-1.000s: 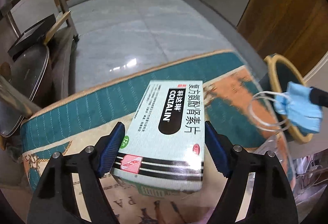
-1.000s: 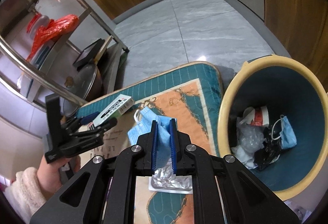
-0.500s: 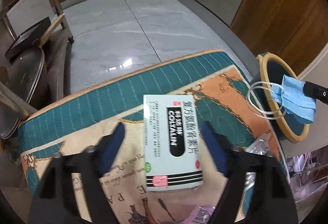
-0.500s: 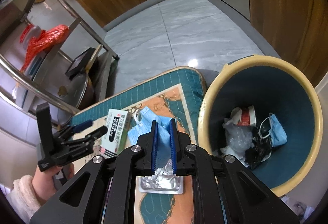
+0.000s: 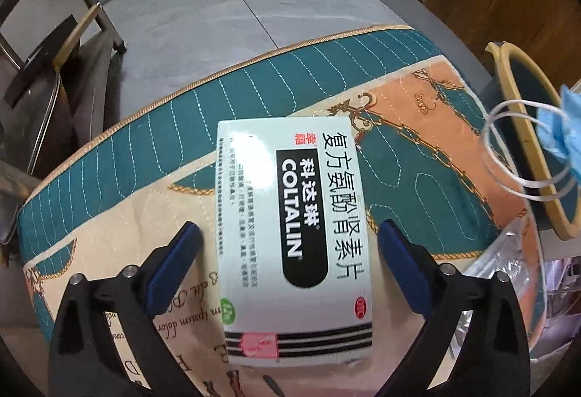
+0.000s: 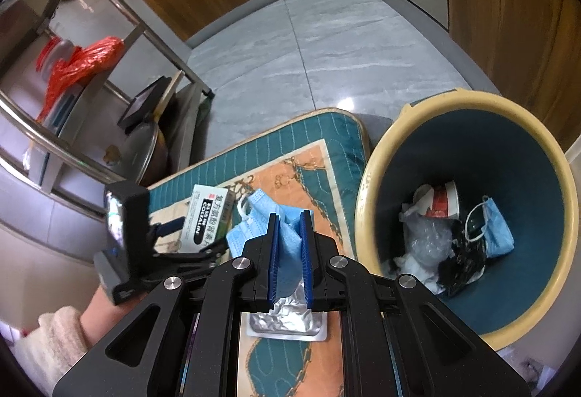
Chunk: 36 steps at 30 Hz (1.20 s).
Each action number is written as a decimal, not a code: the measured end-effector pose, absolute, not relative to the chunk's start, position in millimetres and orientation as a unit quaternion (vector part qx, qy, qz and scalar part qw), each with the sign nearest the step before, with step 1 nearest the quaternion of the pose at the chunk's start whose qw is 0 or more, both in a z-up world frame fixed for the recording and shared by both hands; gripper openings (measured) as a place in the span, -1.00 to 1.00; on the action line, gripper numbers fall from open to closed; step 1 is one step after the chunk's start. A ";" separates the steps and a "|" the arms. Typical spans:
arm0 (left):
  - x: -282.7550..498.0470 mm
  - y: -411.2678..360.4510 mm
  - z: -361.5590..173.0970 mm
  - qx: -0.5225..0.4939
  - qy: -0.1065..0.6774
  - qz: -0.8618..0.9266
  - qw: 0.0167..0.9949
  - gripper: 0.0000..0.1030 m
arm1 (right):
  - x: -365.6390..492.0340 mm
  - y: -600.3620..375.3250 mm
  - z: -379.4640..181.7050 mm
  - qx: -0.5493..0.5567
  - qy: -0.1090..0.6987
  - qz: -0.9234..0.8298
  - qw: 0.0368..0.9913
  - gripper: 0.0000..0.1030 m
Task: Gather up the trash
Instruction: 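Drop the mask into the bin with the right gripper while the left drops the box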
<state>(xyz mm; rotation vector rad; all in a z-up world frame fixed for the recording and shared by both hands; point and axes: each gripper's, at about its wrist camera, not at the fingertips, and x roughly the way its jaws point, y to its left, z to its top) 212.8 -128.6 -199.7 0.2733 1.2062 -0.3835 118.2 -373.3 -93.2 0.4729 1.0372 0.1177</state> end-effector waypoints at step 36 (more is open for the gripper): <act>166.2 -240.9 -100.8 0.067 0.434 -0.337 0.833 0.38 | 82.7 -460.0 -61.4 0.164 0.407 -0.123 0.890 -0.76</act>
